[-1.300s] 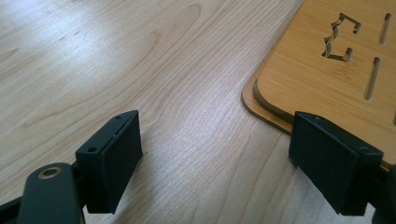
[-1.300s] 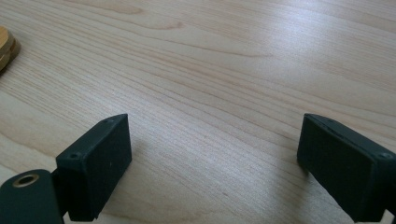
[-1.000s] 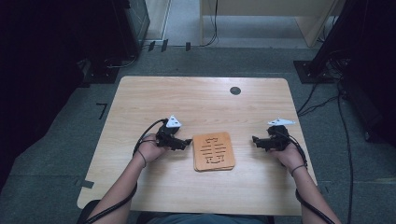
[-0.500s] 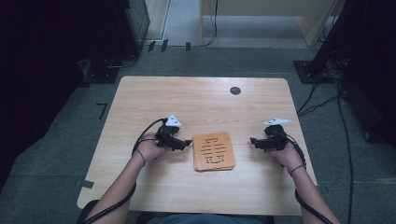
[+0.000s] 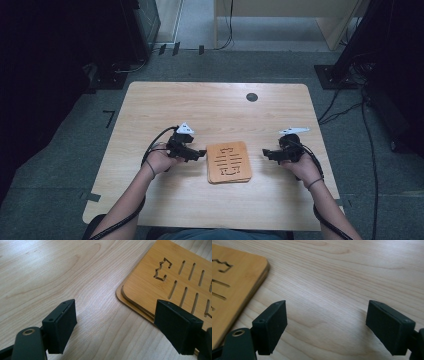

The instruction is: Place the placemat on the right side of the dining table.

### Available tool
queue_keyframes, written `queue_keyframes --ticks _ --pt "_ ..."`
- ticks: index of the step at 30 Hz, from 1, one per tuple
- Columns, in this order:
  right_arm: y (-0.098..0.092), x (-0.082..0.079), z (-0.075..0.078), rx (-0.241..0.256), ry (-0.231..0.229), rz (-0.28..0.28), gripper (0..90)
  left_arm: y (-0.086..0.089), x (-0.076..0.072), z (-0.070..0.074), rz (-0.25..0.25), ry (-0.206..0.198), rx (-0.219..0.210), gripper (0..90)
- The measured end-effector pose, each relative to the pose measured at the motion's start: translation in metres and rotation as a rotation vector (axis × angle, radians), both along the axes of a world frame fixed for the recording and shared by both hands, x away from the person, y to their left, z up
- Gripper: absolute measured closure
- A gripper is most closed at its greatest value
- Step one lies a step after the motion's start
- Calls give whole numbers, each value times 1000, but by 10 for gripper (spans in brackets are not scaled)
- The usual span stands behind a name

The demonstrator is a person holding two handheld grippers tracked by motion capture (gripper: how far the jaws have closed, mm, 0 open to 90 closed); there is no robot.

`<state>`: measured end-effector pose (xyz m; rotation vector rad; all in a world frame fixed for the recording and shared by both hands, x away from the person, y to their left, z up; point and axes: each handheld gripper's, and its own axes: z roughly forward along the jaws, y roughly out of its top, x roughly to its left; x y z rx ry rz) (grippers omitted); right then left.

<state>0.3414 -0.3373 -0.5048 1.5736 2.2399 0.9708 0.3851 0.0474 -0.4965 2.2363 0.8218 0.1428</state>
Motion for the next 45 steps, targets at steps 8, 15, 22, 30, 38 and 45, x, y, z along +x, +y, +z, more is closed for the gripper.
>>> queue_keyframes --ticks 8,15,22,30,38,45 --pt "5 -3 2 6 -1 13 201 0 -3 -1 -9 -7 35 175" --pt "18 -9 5 31 0 35 205 2 -7 1 -14 -7 30 175" --pt "25 -13 3 2 0 67 206 1 -8 0 -21 -6 35 175" --pt "32 -14 1 5 10 90 206 0 -8 0 -24 -5 42 175" --pt "38 -15 -2 2 7 117 212 0 -8 -2 -22 -5 41 174" --pt "41 -17 -4 -46 -33 155 205 0 -8 -2 -24 -2 45 174"
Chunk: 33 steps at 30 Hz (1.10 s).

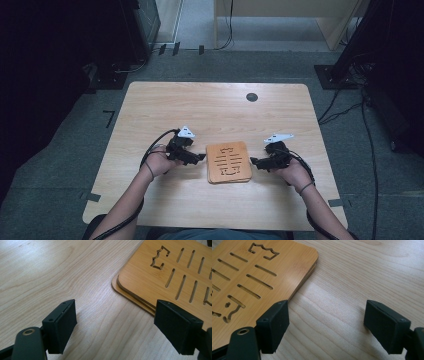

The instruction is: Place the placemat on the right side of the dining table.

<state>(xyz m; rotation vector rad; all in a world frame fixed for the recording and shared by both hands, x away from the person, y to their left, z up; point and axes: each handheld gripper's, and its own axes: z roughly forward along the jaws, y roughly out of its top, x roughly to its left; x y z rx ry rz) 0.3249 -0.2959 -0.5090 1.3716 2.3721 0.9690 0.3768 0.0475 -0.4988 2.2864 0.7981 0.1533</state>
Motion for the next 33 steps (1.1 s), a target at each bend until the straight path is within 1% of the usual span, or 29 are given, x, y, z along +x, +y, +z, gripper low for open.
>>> queue_keyframes --ticks 4,14,20,25,29,33 --pt "3 -1 -1 -35 -22 22 203 0 0 0 -3 -2 -2 174" --pt "13 -4 -1 -45 -25 50 203 2 1 0 3 -3 -1 174" --pt "17 -6 2 -37 -19 53 201 4 2 0 6 -2 0 174" --pt "16 -5 5 -32 -35 49 200 5 2 0 7 -2 0 174" --pt "17 -5 4 -34 -32 50 200 5 2 1 7 -2 1 174" --pt "19 -6 5 -25 -33 55 200 5 2 1 8 -2 0 174"
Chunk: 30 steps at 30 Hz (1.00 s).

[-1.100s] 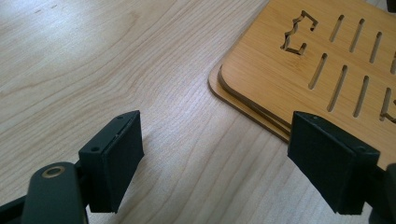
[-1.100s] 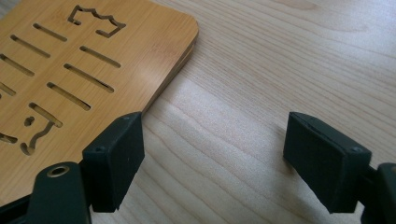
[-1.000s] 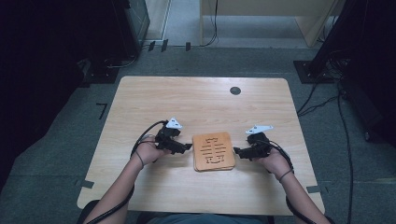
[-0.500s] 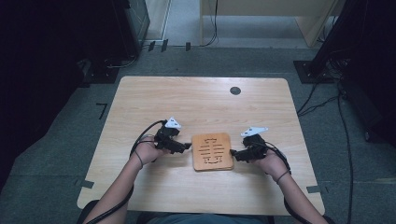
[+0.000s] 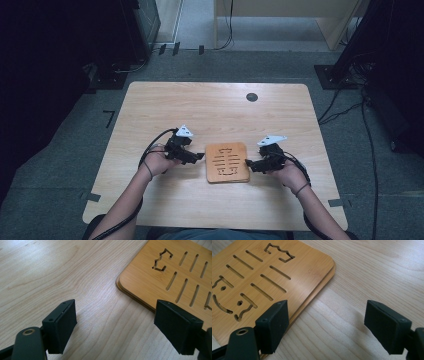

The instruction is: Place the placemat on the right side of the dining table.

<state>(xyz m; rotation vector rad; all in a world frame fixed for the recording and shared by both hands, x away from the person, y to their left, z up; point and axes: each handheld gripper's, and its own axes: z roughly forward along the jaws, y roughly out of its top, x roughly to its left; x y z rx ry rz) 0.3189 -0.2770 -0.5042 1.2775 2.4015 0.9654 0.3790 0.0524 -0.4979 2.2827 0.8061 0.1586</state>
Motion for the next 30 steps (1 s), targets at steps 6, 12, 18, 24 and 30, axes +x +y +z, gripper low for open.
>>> queue_keyframes --ticks 6,12,18,24,30 --pt "3 0 0 -3 -6 9 200 0 0 0 -2 -2 3 174" --pt "7 -1 0 -5 -4 12 198 0 0 -1 -1 4 4 174" --pt "10 -2 0 -7 -4 24 197 -2 -1 -3 -7 5 21 174" --pt "12 -2 0 -7 -5 23 197 -2 0 -5 -4 7 24 174" --pt "14 -2 1 -21 -10 29 200 -2 1 -5 -7 5 22 174"
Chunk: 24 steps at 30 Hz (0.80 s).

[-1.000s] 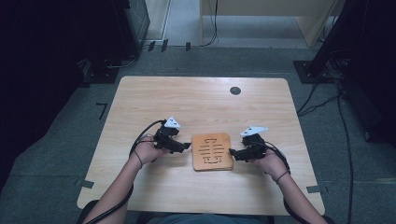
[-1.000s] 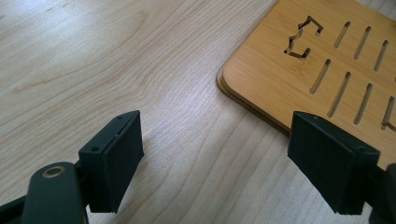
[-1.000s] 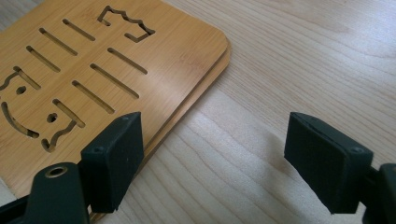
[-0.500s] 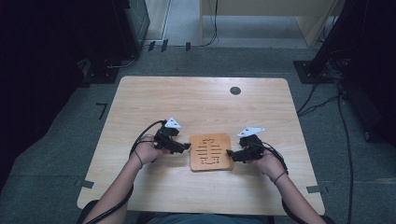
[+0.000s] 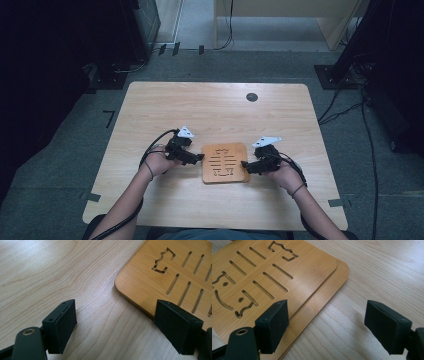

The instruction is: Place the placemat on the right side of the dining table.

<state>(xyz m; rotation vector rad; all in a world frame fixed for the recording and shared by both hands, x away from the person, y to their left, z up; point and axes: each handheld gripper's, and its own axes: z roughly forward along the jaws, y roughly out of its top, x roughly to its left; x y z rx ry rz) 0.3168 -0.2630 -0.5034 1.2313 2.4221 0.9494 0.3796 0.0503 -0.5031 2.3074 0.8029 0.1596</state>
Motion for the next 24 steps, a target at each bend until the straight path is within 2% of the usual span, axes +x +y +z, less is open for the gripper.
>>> queue_keyframes --ticks 4,16,24 --pt "3 -1 1 -9 -5 -9 203 1 1 0 4 -4 2 174" --pt "9 1 -1 18 3 -29 194 5 4 2 34 -15 -11 174" --pt "16 2 -1 14 -5 -38 187 4 2 5 25 -15 -17 174"
